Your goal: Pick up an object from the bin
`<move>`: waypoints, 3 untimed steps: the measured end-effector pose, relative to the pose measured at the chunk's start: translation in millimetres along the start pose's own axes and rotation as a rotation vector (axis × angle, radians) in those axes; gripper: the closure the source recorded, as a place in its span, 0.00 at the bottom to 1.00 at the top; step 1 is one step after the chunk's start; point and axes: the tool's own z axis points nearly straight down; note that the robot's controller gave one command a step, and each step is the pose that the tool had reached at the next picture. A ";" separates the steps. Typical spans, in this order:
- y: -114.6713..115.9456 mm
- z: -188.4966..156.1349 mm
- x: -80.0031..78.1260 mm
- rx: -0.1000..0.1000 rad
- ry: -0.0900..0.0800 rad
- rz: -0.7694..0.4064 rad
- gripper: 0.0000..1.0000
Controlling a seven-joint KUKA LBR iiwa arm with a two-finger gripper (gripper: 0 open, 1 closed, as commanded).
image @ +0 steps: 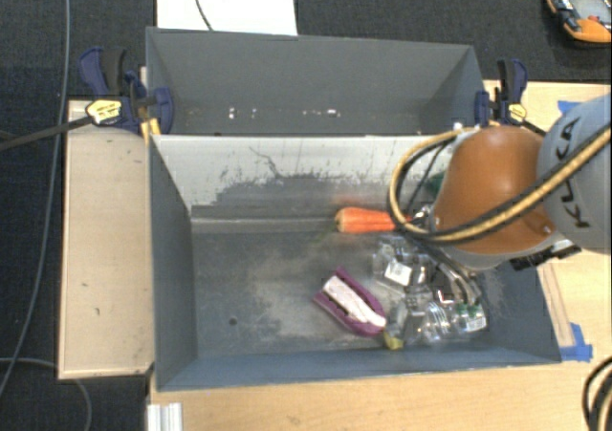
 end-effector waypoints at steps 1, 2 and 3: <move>-0.1 -3.2 -1.8 0.000 -0.008 0.001 0.00; -107.9 37.8 -35.5 0.002 -0.010 0.070 0.00; -93.4 47.8 -26.6 -0.004 -0.016 0.063 0.00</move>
Offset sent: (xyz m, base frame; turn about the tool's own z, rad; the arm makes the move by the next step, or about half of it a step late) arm 0.0363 -0.1055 -0.0385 0.0673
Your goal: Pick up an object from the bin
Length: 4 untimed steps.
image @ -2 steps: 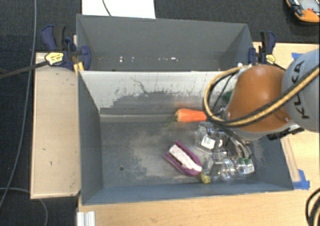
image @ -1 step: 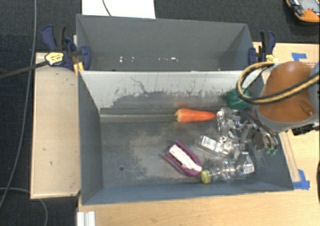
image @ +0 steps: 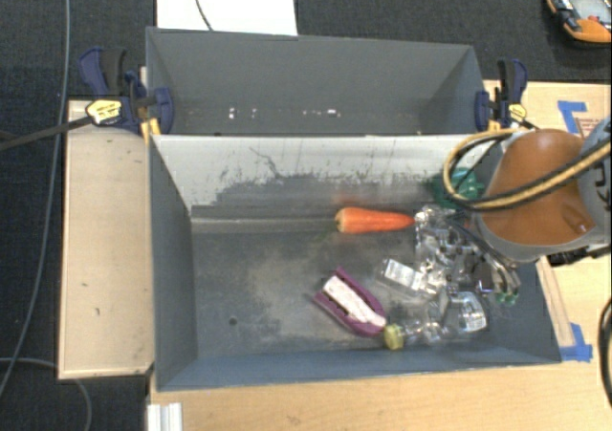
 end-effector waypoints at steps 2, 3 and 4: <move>-15.5 46.0 -33.7 -0.005 -0.021 0.409 0.00; -16.9 42.6 -39.9 0.003 -0.022 0.291 1.00; -17.3 42.3 -41.1 0.005 -0.021 0.254 1.00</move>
Offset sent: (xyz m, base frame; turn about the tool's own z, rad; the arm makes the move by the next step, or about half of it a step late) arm 0.0268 -0.0178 -0.0519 0.4118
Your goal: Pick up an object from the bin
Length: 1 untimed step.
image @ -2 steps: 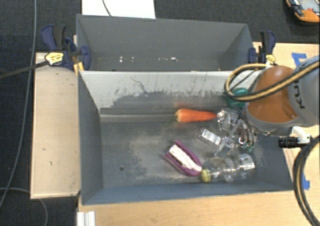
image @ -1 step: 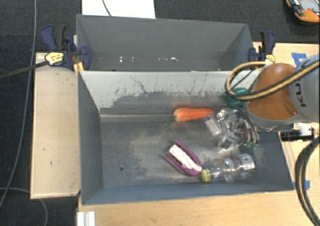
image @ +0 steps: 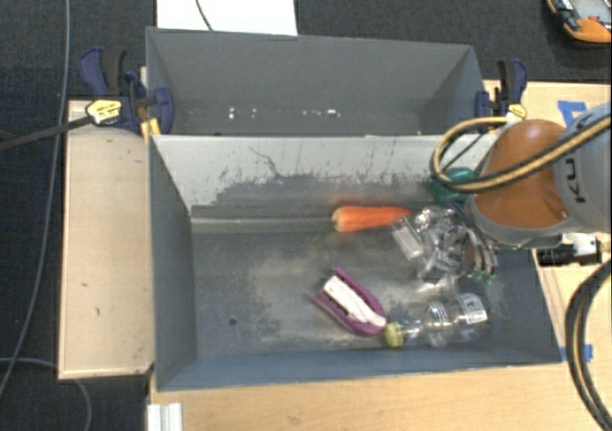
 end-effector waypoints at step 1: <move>-0.2 -29.0 3.4 0.000 0.012 0.006 1.00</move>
Offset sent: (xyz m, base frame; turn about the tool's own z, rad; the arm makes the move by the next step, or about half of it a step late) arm -0.0046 0.0007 0.1128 0.0016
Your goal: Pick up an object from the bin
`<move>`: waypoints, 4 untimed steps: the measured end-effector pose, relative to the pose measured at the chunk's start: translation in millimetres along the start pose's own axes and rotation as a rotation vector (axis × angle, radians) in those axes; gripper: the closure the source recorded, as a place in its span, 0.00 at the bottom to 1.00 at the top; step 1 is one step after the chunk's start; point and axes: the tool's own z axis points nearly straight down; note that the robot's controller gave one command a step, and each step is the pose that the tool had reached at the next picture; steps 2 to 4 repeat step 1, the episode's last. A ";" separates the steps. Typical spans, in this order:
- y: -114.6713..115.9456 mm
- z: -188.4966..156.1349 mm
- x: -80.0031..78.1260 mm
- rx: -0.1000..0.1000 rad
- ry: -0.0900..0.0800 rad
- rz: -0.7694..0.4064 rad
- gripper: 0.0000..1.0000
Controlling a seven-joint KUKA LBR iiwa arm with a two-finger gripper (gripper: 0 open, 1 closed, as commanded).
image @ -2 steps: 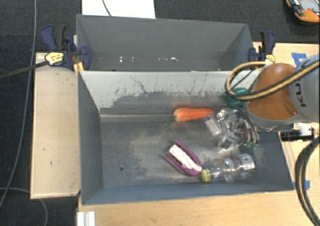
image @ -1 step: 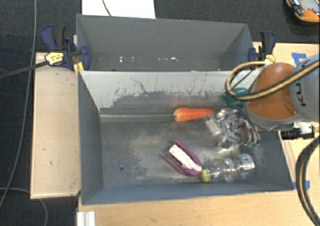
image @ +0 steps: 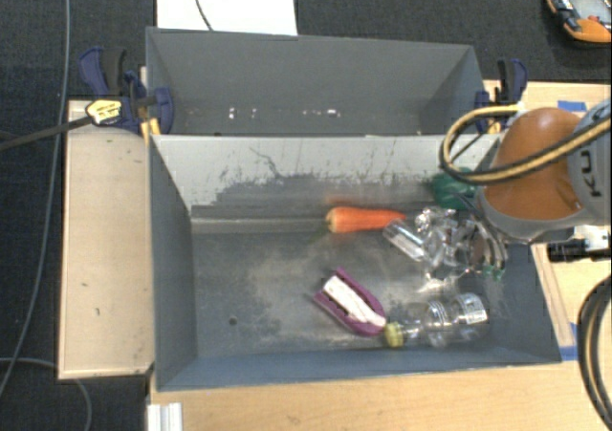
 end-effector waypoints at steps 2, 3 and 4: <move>0.4 -53.4 -1.0 0.000 0.000 -0.003 1.00; 0.4 -53.4 -1.0 0.000 0.000 -0.003 1.00; 0.4 -53.4 -1.0 0.000 0.000 -0.003 1.00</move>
Offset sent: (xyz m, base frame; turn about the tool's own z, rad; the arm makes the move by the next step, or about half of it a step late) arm 0.0003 0.0004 0.0666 -0.0014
